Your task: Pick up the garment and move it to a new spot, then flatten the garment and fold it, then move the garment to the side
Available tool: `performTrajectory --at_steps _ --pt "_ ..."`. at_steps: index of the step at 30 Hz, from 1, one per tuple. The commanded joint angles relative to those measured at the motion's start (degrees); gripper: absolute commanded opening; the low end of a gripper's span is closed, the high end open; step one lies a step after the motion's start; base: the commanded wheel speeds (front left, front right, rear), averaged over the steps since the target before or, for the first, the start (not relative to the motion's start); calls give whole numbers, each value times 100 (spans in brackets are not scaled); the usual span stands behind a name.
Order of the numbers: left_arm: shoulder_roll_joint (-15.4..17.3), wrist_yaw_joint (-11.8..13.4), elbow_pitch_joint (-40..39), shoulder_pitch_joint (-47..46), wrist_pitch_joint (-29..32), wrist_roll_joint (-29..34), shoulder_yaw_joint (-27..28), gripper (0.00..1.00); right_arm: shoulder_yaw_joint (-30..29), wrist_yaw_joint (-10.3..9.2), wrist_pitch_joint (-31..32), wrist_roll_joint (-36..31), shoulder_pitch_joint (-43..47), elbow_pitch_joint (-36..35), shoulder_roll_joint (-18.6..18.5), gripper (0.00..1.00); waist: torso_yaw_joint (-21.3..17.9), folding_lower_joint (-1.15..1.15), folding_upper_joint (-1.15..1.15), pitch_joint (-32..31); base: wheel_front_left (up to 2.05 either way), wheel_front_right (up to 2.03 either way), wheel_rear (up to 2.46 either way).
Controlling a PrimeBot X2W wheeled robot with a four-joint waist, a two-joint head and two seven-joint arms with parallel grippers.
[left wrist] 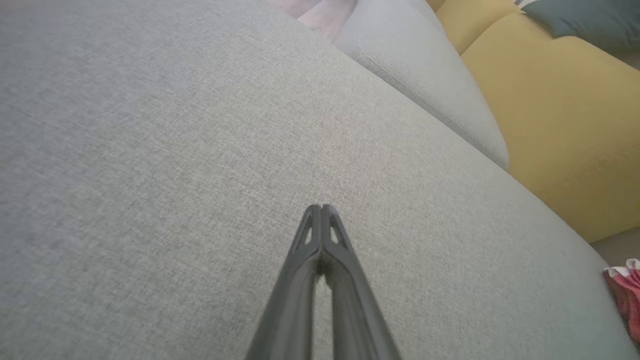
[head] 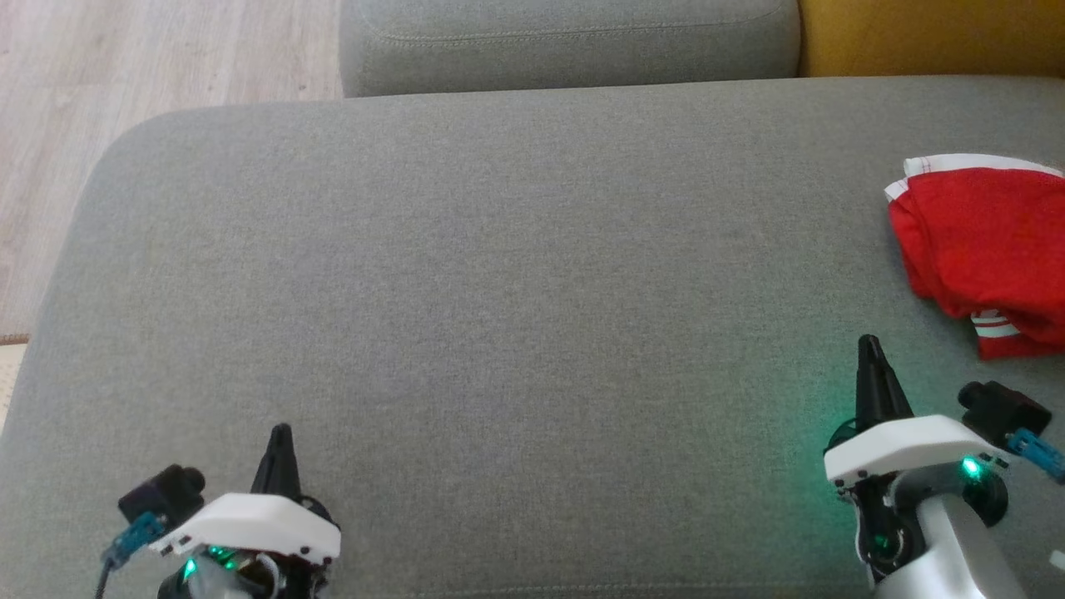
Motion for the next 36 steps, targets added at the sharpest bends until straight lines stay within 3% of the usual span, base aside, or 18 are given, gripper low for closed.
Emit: performTrajectory --at_steps 1,36 --pt "42 -75 -219 -270 28 -145 133 0 9 11 44 180 -91 -246 -28 0 0 0 0 -4 0 0 0" --pt "62 -454 -461 -365 618 -2280 561 0 -176 22 625 2571 173 -903 -28 0 4 0 0 -111 0 0 0"
